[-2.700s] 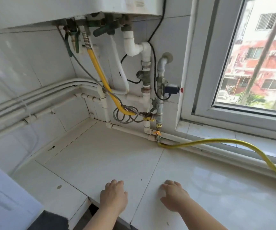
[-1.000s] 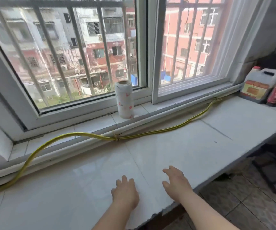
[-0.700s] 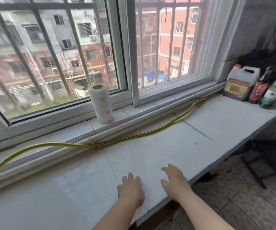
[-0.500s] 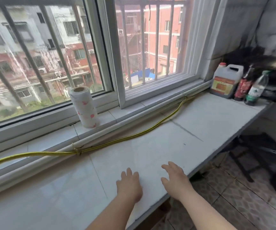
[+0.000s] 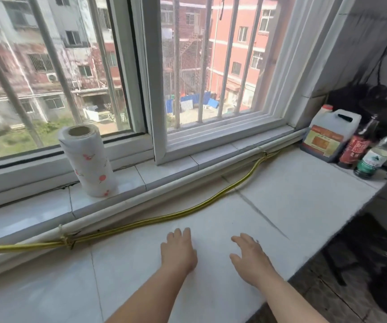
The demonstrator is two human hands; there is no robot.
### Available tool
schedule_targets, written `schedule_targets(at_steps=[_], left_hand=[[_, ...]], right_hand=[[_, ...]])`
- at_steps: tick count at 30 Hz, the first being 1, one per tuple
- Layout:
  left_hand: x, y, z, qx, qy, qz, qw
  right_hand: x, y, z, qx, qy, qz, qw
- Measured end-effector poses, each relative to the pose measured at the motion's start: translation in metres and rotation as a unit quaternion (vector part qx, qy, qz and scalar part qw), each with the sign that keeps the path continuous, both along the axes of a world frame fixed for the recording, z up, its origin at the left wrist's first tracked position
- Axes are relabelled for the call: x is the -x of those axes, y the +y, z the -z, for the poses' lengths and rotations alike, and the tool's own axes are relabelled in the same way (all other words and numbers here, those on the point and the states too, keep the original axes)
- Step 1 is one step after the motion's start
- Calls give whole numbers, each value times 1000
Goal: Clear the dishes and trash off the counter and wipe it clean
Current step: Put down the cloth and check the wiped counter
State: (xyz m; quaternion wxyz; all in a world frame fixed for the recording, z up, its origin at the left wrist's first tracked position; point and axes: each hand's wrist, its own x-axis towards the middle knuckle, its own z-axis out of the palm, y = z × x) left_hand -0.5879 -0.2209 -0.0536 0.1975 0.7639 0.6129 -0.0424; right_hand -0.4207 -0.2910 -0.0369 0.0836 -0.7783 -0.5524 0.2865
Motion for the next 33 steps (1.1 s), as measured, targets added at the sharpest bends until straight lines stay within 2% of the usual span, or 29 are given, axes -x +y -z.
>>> schedule_targets(at_steps=[6, 13, 18, 23, 29, 33], left_hand=[[-6, 47, -1, -1, -21, -48, 999], [-9, 81, 5, 2, 12, -83, 996], [-17, 94, 9, 8, 17, -153, 988], [-37, 101, 15, 10, 11, -242, 970], [-66, 102, 16, -10, 19, -297, 955], [-73, 112, 17, 25, 27, -312, 949]], right_hand=[[-5, 48, 5, 8, 5, -11, 1000], [-18, 116, 13, -9, 16, -30, 999], [-33, 170, 17, -32, -10, -72, 997], [-59, 222, 20, -19, -106, -171, 979], [-72, 253, 29, -20, -102, -257, 961], [-85, 251, 44, -38, -123, -319, 939]])
